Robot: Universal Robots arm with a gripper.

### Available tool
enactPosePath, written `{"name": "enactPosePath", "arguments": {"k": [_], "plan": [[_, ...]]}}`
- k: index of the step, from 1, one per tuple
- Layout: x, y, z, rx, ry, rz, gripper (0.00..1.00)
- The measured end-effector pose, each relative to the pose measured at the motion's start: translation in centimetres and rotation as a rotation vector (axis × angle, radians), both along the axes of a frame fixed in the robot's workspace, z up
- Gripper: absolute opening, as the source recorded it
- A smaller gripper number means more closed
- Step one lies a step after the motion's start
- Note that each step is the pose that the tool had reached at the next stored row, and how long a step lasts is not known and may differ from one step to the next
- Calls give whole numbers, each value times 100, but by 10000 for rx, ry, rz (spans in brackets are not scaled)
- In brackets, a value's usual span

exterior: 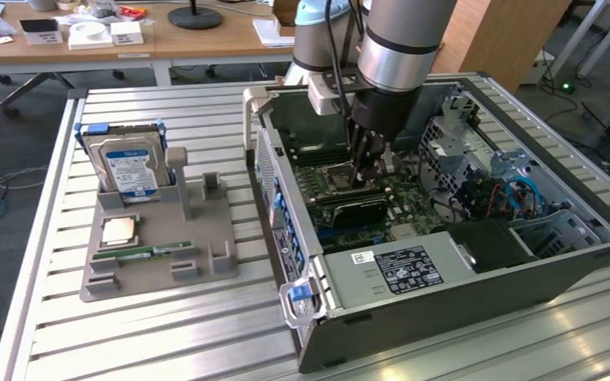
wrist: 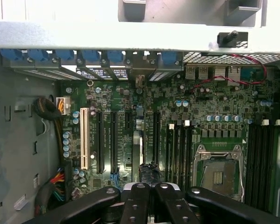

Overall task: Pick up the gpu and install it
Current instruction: 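Press down on the gpu until it lock into place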

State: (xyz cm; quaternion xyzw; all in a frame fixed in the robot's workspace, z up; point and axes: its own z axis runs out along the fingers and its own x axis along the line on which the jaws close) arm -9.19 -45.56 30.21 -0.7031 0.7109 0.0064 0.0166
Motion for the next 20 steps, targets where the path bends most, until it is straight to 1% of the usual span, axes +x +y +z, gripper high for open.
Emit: {"name": "enactPosePath", "arguments": {"k": [5, 14, 20], "plan": [[0, -1, -1, -3, 1, 1, 11], [0, -1, -50, -5, 2, 1, 11], [-5, 10, -113, -4, 0, -1, 11]]}}
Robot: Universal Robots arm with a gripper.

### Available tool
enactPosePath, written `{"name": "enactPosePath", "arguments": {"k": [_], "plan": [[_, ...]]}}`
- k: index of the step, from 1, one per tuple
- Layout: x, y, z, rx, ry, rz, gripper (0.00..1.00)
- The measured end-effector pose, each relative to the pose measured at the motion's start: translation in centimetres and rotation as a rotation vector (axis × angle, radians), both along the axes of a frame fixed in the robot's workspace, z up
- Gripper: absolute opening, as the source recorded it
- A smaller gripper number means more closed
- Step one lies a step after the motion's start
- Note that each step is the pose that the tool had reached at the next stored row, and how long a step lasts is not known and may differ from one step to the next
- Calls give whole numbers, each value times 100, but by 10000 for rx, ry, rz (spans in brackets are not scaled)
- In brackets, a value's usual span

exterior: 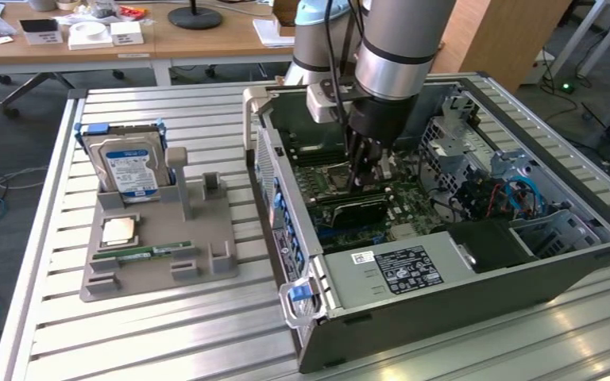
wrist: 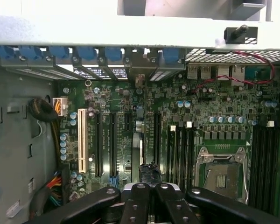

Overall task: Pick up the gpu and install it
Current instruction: 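Press down on the gpu until it lock into place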

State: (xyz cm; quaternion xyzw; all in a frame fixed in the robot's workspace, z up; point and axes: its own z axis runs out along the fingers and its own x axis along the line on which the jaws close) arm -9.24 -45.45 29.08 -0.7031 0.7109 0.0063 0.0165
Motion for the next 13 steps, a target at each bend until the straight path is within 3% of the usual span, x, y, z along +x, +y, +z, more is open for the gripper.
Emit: {"name": "enactPosePath", "arguments": {"k": [13], "plan": [[-2, 8, -128, -51, 1, -3, 11]]}}
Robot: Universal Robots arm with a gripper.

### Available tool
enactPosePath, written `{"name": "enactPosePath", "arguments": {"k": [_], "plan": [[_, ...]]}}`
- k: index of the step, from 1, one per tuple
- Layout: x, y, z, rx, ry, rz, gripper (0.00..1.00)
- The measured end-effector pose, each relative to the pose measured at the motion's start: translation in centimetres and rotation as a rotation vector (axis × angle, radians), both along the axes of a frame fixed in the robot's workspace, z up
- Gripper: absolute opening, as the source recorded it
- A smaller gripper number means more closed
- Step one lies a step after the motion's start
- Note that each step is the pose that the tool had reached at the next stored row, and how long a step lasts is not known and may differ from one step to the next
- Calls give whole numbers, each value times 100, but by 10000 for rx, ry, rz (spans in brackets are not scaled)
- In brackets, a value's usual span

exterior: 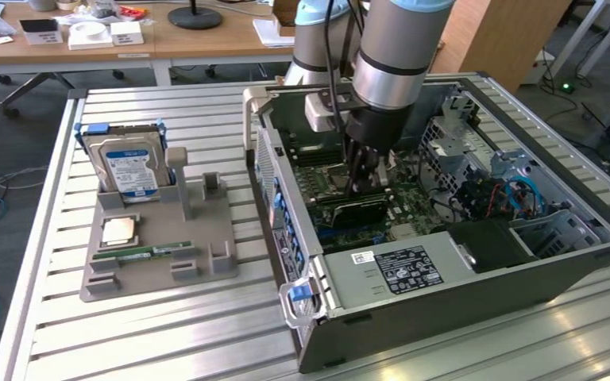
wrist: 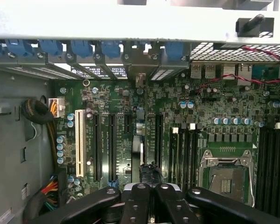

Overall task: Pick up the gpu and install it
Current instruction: 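Press down on the gpu until it lock into place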

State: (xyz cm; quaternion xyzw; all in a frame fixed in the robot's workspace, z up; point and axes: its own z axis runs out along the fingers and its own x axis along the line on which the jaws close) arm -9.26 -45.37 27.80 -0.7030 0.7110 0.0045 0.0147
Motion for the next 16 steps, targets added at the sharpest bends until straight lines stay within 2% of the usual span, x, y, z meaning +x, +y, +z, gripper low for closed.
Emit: {"name": "enactPosePath", "arguments": {"k": [10, 16], "plan": [[-1, 0, -66, -6, 0, 0, 11], [-8, 9, -70, -5, -2, -3, 11]]}}
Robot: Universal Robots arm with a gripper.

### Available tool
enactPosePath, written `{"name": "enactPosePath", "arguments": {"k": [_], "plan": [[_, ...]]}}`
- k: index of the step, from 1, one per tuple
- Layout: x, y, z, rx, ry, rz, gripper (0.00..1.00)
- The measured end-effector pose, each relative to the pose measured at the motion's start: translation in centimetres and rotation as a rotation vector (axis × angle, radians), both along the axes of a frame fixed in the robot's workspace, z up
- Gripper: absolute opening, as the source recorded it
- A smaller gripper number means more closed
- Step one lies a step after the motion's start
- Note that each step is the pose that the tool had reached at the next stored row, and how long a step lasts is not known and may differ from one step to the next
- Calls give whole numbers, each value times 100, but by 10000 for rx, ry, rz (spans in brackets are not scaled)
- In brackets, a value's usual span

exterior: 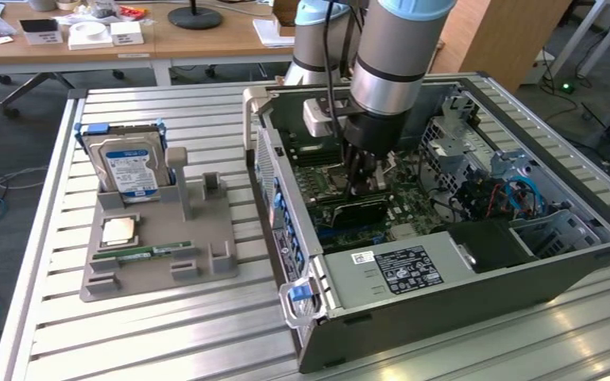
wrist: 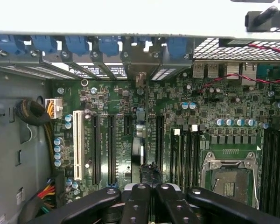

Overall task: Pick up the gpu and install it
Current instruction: 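Press down on the gpu until it lock into place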

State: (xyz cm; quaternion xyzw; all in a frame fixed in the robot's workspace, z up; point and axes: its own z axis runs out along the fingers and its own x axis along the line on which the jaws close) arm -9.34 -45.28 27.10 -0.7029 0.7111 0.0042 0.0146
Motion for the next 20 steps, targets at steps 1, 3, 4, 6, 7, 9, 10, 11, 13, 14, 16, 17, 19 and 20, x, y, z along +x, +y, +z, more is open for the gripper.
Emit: {"name": "enactPosePath", "arguments": {"k": [1, 3, 4, 6, 7, 9, 10, 11, 13, 14, 16, 17, 19, 20], "plan": [[-1, 0, 0, -2, 1, 2, 11], [-4, 1, -6, -3, 2, 3, 11], [-7, 1, -14, -4, 2, 3, 11], [-12, 1, -30, -4, 2, 2, 11], [-13, 1, -30, -7, 3, 4, 11], [-14, 2, -32, -7, 3, 4, 11], [-15, 4, -38, -2, 0, 2, 11], [-15, 4, -44, -2, -1, 3, 11], [-15, 6, -47, -6, 2, 3, 11], [-16, 6, -47, -6, 2, 3, 11], [-14, 7, -48, -5, 2, 1, 11], [-12, 7, -48, -4, 2, 1, 11], [-9, 7, -48, -5, 2, 3, 11], [-8, 7, -48, -6, 2, 3, 11]]}}
